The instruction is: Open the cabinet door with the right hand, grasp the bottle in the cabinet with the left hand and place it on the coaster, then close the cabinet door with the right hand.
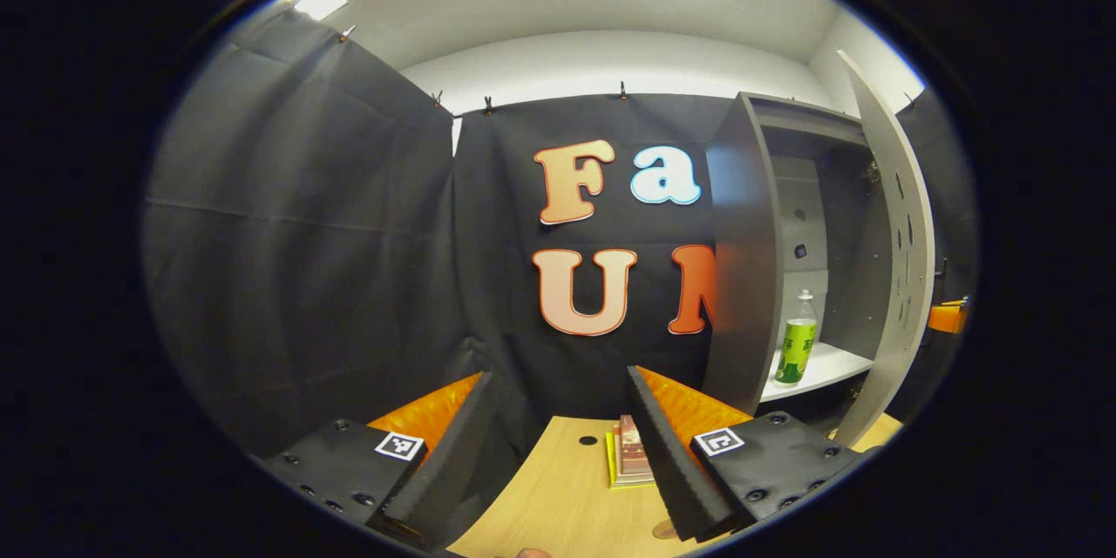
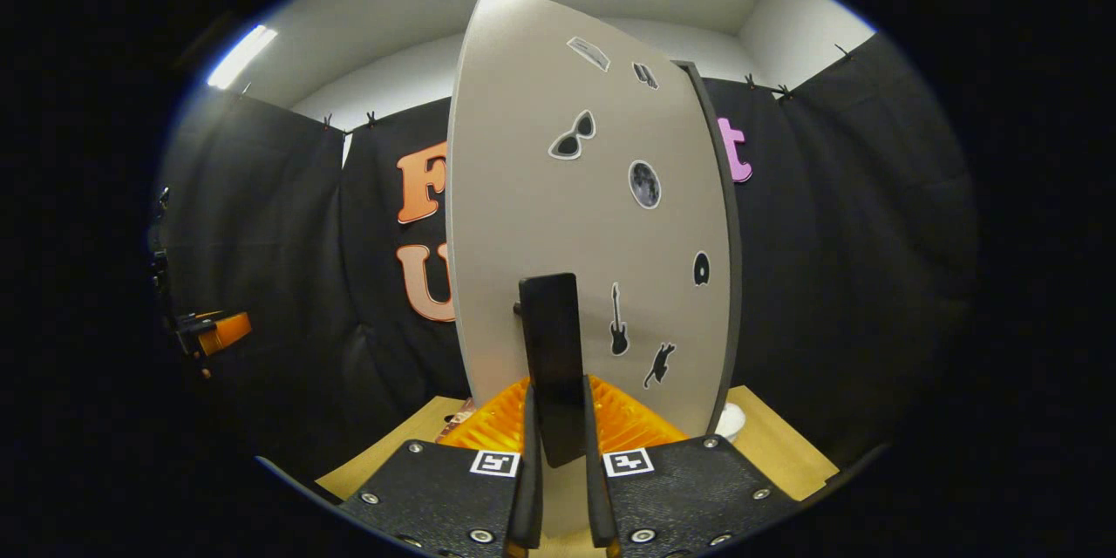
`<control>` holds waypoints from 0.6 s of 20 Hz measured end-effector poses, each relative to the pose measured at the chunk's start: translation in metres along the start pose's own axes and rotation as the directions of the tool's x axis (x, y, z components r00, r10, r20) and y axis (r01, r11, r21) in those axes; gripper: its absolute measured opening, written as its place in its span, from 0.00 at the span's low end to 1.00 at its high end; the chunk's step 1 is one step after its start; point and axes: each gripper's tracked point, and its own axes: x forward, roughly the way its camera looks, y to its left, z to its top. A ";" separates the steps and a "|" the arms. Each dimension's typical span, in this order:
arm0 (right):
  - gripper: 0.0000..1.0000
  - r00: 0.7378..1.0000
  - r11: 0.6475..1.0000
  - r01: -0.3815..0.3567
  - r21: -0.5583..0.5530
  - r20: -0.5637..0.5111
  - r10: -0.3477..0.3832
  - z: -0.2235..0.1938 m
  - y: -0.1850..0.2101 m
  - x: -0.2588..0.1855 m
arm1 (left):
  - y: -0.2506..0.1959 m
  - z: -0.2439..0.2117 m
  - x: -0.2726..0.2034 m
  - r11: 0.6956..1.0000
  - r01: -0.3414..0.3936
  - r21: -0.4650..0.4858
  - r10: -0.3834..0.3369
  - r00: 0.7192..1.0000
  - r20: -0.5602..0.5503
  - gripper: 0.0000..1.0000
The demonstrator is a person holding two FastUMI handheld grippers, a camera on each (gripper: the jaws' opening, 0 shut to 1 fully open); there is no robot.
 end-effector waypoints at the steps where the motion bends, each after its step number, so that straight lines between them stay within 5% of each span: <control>1: 0.20 1.000 1.000 0.015 0.005 0.002 -0.015 0.000 -0.004 0.000 | -0.008 0.001 0.004 1.000 0.017 -0.009 -0.017 1.000 0.003 0.96; 12: 0.11 0.987 0.987 0.157 0.043 0.025 -0.158 0.004 -0.034 -0.012 | -0.084 0.007 0.014 0.987 0.160 0.007 -0.160 0.987 0.012 0.97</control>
